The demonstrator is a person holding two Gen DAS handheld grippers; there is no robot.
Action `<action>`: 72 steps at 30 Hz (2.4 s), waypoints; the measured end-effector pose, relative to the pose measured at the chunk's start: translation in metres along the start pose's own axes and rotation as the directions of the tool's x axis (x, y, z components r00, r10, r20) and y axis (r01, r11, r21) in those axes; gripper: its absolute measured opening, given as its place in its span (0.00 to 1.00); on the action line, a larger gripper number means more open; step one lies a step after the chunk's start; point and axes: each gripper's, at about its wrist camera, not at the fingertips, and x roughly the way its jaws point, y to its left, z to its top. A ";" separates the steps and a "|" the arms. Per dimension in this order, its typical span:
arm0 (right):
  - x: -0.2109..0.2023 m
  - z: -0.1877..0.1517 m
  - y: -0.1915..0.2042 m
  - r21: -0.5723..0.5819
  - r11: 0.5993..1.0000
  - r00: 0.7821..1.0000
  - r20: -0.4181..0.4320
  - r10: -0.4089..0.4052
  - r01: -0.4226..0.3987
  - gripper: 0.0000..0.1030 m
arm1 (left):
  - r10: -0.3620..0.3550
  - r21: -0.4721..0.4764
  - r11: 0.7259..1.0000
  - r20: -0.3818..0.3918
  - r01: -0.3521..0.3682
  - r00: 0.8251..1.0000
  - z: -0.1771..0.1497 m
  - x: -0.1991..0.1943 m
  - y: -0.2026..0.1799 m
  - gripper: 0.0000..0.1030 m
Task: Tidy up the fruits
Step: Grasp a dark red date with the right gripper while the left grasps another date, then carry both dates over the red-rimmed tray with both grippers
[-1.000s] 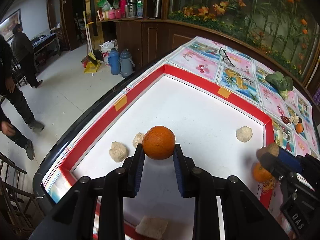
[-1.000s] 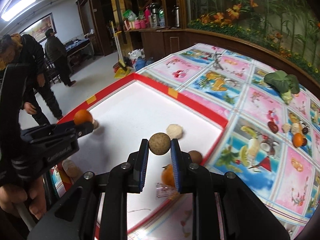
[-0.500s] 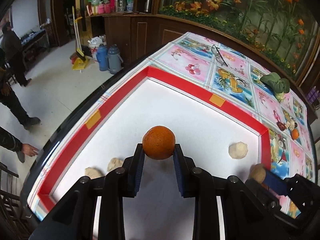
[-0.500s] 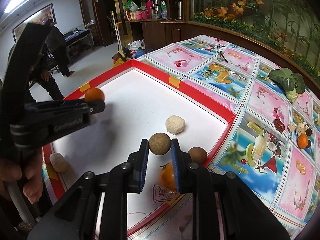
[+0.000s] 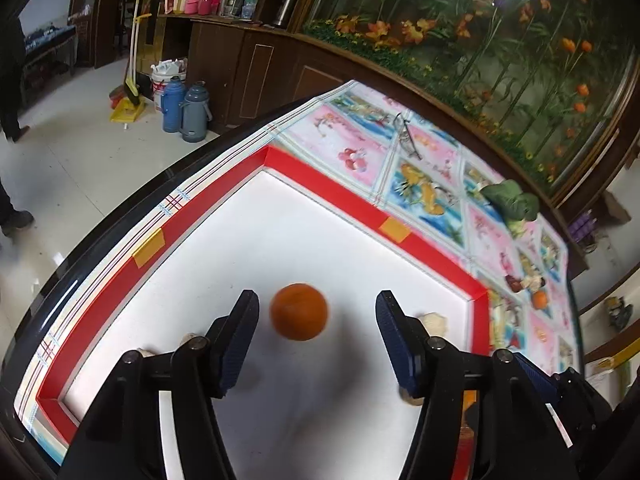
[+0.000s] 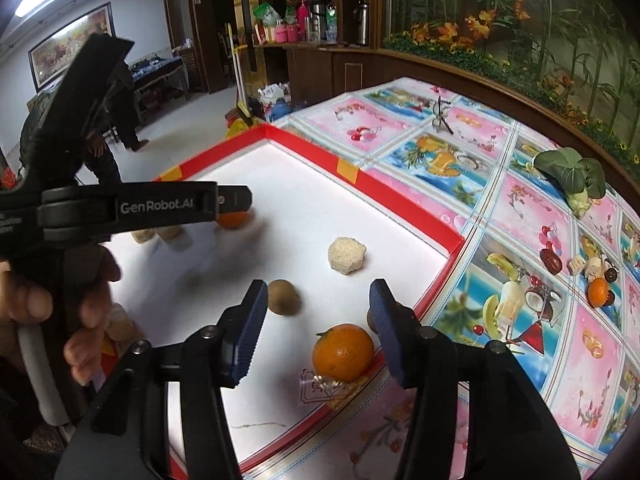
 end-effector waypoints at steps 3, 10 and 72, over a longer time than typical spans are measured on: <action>-0.015 0.000 -0.004 0.015 1.000 0.999 0.038 0.005 -0.005 0.56 | -0.041 -0.009 0.999 0.018 0.041 0.999 0.000 -0.009 -0.007 0.67; -0.064 -0.027 -0.045 0.120 0.992 0.994 0.100 -0.053 0.041 0.65 | -0.163 0.088 0.983 0.013 0.162 0.986 -0.010 -0.019 -0.062 0.74; -0.065 -0.093 -0.281 0.415 0.860 0.952 -0.051 -0.303 0.296 0.28 | -0.033 0.510 0.854 -0.152 0.107 0.988 -0.073 0.088 -0.282 0.28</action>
